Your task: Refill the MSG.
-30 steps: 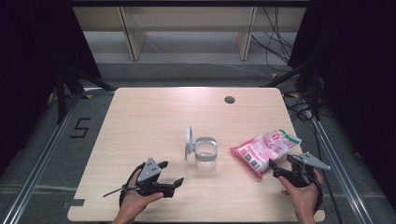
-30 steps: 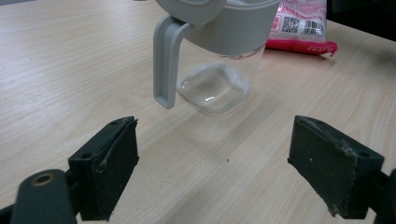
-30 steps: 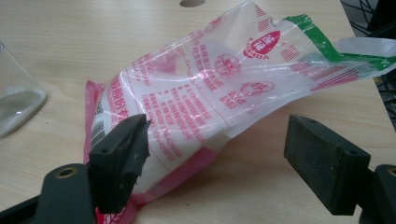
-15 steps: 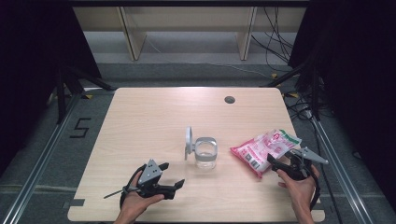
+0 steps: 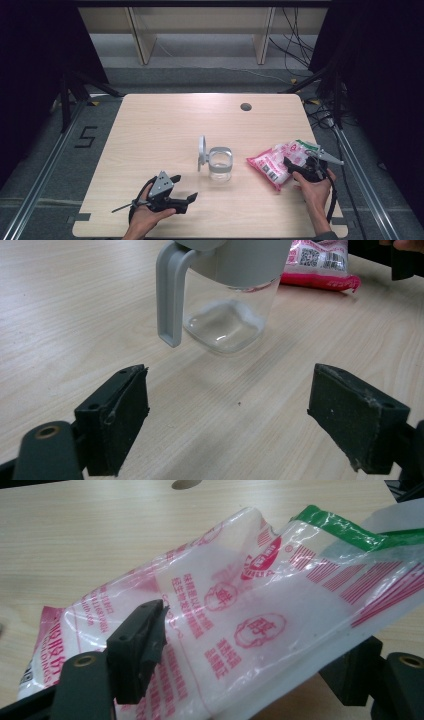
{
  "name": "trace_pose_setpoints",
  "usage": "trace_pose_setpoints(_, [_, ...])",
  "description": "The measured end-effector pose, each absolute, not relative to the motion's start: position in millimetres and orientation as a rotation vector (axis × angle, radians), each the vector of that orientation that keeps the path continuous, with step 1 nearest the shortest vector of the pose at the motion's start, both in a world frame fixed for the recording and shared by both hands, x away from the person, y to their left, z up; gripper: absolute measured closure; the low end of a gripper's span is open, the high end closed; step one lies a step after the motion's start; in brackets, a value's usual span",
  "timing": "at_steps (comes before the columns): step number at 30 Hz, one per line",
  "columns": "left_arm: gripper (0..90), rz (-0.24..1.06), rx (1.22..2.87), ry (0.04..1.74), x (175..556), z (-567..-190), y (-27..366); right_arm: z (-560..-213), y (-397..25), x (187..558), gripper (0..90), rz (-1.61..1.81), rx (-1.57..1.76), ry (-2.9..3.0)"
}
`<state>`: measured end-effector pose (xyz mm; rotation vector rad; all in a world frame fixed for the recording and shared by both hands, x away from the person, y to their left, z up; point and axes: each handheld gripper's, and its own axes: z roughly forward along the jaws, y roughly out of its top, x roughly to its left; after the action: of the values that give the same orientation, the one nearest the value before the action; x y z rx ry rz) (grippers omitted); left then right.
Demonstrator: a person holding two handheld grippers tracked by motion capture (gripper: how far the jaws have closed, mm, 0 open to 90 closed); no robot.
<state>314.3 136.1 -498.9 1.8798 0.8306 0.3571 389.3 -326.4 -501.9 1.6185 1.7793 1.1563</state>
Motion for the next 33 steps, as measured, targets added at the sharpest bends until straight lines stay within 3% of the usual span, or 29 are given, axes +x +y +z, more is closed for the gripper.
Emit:
trace_pose_setpoints(9, [15.5, 0.360, 1.881, 0.842, 314.5, -499.9, 136.9, -505.3, -331.2, 402.2, 39.0, 1.169, 1.607, 1.794])
trace_pose_setpoints(15, [15.6, 0.359, 1.882, 0.836, 314.5, -499.9, 137.5, -503.9, -326.7, 404.1, 51.0, 1.169, 1.669, 1.790])
trace_pose_setpoints(24, [15.7, 0.363, 1.882, 0.838, 314.9, -500.3, 138.6, -504.4, -328.9, 408.3, 86.8, 1.168, 1.566, 1.854])
trace_pose_setpoints(33, [15.9, 0.364, 1.875, 0.846, 315.5, -500.8, 140.4, -490.0, -317.7, 402.8, 90.0, 1.151, 1.375, 1.899])
